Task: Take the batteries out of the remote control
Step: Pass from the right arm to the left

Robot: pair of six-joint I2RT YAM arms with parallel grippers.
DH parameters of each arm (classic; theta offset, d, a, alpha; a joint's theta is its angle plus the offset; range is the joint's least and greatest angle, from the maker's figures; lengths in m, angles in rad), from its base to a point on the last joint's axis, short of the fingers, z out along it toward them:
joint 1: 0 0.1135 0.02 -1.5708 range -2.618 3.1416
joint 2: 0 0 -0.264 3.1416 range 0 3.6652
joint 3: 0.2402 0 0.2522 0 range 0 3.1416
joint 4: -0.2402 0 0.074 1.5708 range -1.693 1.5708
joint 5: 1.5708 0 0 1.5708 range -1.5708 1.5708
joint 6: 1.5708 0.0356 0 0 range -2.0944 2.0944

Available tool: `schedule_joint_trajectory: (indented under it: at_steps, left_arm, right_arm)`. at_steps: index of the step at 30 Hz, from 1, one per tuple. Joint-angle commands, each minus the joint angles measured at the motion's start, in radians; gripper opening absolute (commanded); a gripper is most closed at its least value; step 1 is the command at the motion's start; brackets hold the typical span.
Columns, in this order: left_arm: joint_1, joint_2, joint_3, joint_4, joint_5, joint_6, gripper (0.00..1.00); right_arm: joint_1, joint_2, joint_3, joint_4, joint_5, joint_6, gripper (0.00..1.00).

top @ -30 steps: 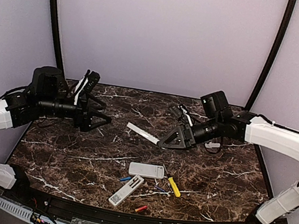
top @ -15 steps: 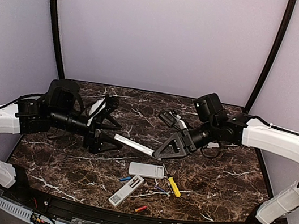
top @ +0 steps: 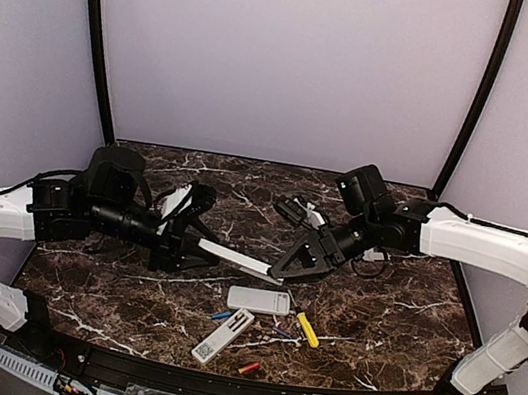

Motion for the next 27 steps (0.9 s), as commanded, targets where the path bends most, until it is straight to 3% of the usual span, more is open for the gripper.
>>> schedule_joint_trajectory:
  at_steps: [1, 7, 17, 27]
  left_arm:
    - [-0.019, -0.007, -0.008, -0.002, -0.011, -0.005, 0.35]
    - [-0.033, -0.001, -0.004, 0.001, -0.005, -0.021, 0.25]
    - [-0.035, 0.057, 0.041, -0.027, 0.103, -0.069, 0.0]
    - [-0.03, 0.041, 0.039, -0.011, 0.134, -0.112, 0.0]
  right_arm:
    - [0.004, 0.007, 0.006, 0.084, -0.038, 0.024, 0.34]
    - [-0.009, 0.017, -0.024, 0.118, -0.037, 0.062, 0.35]
    - [-0.058, 0.026, -0.08, 0.234, -0.02, 0.173, 0.54]
    - [-0.115, 0.0, -0.129, 0.351, 0.044, 0.269, 0.73]
